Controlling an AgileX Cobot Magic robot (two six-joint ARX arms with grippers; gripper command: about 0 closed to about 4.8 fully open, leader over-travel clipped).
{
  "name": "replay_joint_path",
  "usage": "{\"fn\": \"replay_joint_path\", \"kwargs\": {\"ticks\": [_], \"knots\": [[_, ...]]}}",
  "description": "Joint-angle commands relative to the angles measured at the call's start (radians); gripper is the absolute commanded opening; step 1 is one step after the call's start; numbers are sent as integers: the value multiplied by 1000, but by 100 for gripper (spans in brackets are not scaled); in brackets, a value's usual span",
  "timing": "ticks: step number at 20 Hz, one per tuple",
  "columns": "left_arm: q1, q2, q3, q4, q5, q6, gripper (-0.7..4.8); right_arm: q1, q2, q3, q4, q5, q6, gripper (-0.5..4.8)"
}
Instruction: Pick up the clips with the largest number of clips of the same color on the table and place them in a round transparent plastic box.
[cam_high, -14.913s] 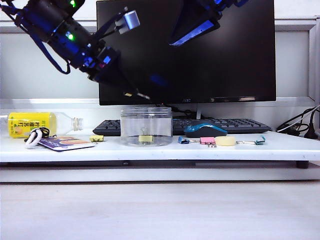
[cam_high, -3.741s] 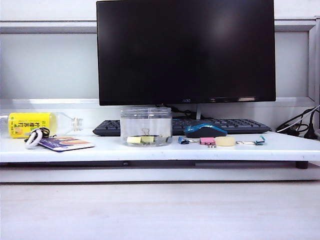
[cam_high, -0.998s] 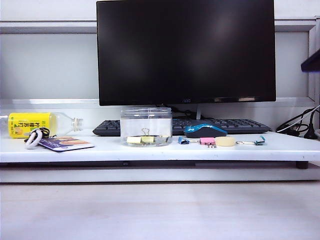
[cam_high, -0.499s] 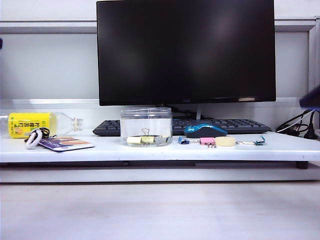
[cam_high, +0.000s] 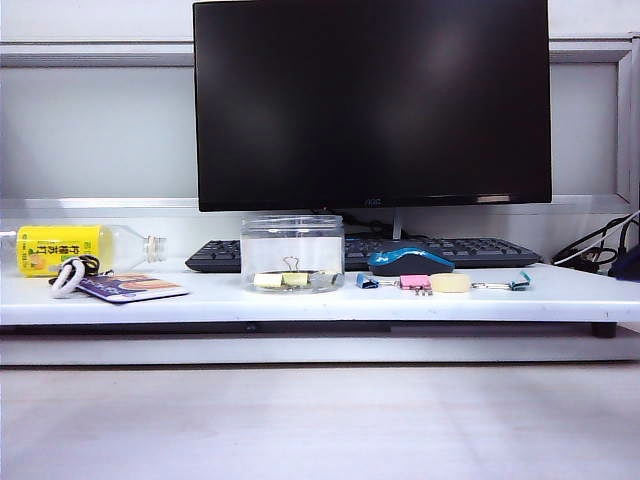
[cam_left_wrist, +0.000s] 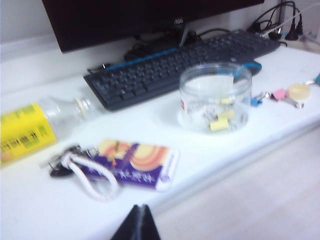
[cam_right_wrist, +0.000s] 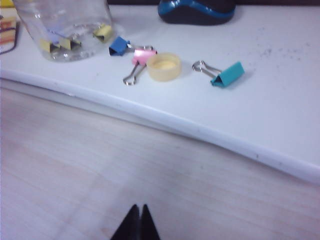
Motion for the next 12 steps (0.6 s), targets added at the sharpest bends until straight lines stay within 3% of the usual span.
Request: {"fn": "replay_joint_path", "kwargs": {"ticks": [1, 12], "knots": [[0, -1, -31, -12, 8, -52, -6, 0, 0, 3, -9, 0, 0, -5], [0, -1, -74, -17, 4, -71, -6, 0, 0, 3, -60, 5, 0, -5]]}}
